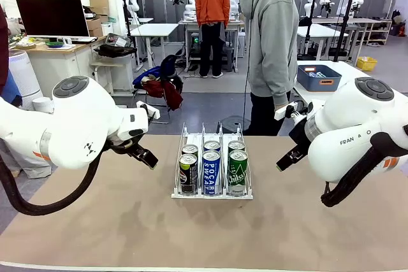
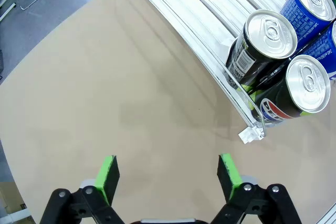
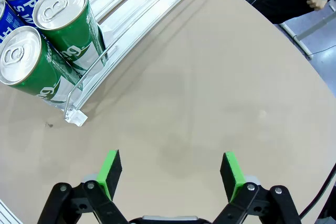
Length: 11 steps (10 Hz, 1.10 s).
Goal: Fill the beverage cans into the dispenser.
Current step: Pick up the Pepsi coke handed by the human.
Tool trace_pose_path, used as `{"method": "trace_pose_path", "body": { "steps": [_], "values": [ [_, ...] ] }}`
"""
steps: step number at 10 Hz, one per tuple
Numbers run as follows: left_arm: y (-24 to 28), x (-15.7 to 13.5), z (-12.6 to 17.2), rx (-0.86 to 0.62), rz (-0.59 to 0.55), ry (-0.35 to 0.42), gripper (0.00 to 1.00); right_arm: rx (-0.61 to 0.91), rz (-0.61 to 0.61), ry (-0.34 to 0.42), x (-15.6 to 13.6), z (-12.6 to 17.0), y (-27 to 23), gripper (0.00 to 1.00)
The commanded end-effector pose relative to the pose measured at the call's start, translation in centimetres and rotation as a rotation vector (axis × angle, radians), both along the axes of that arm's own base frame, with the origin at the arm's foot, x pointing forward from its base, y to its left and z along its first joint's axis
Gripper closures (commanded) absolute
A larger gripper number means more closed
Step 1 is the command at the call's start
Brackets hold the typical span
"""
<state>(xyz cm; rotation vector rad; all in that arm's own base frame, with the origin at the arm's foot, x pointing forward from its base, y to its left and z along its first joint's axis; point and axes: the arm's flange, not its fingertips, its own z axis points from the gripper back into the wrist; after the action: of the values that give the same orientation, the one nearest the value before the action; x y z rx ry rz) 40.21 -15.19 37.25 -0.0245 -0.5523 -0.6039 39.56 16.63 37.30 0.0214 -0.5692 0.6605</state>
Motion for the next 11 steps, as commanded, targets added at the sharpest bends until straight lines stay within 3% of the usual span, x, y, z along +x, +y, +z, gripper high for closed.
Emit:
{"method": "trace_pose_path", "body": {
  "steps": [1,2,3,5,10,11],
  "values": [
    [0.0,0.0,0.0,0.0,0.001,0.0,0.0,0.0,0.0,0.0,0.0,0.0,0.0,0.0],
    [0.0,0.0,0.0,0.0,0.0,0.0,0.0,0.0,0.0,0.0,0.0,0.0,0.0,0.0],
    [-0.5,0.0,1.5,0.016,-0.104,0.043,0.0,-0.016,0.076,0.072,-0.5,2.0,-0.5,0.0],
    [0.6,0.7,4.9,-0.046,-0.175,0.084,0.0,0.015,0.149,0.117,-0.9,5.0,-1.3,0.0],
    [5.1,-1.6,13.5,-0.11,-0.356,0.08,0.0,0.075,0.326,0.171,-6.3,13.6,-4.7,0.0],
    [5.8,-1.7,15.7,-0.09,-0.364,0.045,0.0,0.061,0.324,0.15,-7.4,15.6,-5.1,0.0]
  ]
}}
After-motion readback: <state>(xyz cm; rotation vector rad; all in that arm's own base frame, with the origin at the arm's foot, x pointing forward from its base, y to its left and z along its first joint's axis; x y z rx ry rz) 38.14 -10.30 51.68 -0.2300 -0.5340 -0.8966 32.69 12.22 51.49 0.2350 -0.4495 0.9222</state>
